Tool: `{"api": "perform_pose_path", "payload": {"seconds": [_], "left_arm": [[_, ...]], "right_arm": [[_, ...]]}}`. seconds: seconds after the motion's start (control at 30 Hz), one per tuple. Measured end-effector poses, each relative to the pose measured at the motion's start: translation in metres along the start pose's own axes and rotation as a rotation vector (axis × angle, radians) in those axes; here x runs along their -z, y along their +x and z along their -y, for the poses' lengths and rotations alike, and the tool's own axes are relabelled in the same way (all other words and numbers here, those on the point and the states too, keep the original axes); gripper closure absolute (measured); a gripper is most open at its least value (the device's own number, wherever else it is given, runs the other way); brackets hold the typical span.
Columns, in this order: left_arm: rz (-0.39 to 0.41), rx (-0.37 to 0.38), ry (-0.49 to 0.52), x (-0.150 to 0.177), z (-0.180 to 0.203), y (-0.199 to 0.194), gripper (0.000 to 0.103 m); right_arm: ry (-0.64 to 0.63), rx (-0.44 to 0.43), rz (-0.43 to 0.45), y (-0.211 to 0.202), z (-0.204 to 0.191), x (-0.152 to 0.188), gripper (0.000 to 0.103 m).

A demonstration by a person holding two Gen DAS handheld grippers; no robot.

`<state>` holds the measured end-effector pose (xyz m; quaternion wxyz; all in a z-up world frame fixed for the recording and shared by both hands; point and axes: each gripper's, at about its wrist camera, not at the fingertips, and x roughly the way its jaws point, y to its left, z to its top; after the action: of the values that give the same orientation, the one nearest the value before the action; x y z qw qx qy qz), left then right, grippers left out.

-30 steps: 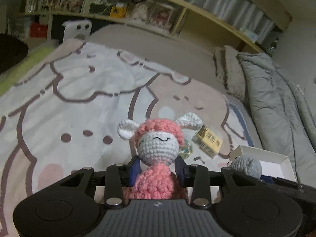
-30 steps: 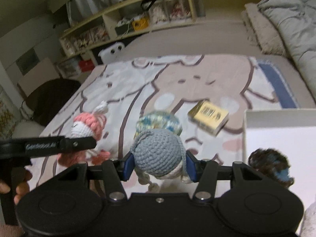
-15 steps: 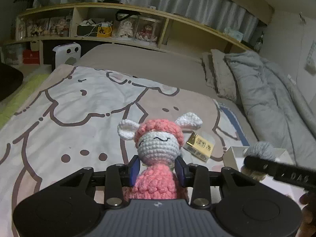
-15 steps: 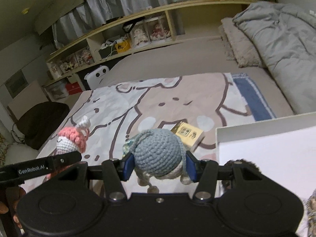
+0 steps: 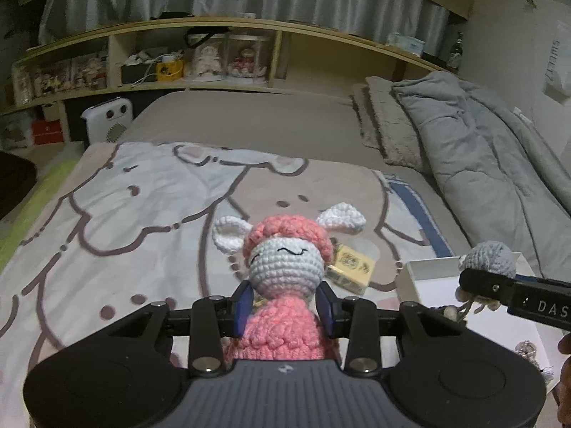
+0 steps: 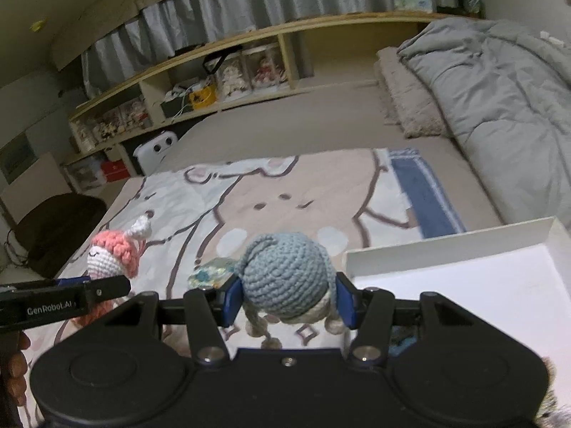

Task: Organize objects
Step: 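Lift the pink bunny and grey doll and carry both over the white box, then open the left tool releasing the bunny while the right tool releases the grey doll into the box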

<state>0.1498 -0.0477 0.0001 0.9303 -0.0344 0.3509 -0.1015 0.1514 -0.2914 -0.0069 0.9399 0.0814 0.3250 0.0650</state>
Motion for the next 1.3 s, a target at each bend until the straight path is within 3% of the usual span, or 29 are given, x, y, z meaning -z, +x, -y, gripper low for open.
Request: {"api": "perform_pose_path", "payload": {"seconds": [0.47, 0.7, 1.07, 1.3], "left_arm": [[0.02, 0.155, 0.132, -0.03, 0.108, 0.025, 0.063], [0.003, 0.283, 0.094, -0.037, 0.163, 0.045, 0.063], [-0.127, 0.358, 0.086, -0.004, 0.23, 0.091, 0.063], [-0.24, 0.354, 0.093, 0.022, 0.251, 0.123, 0.063]], "right_arm": [[0.094, 0.18, 0.095, -0.035, 0.091, -0.022, 0.049], [0.128, 0.308, 0.086, -0.032, 0.128, -0.019, 0.049], [0.202, 0.452, 0.035, -0.035, 0.18, -0.005, 0.049], [0.294, 0.455, -0.069, -0.025, 0.207, 0.008, 0.048]]}}
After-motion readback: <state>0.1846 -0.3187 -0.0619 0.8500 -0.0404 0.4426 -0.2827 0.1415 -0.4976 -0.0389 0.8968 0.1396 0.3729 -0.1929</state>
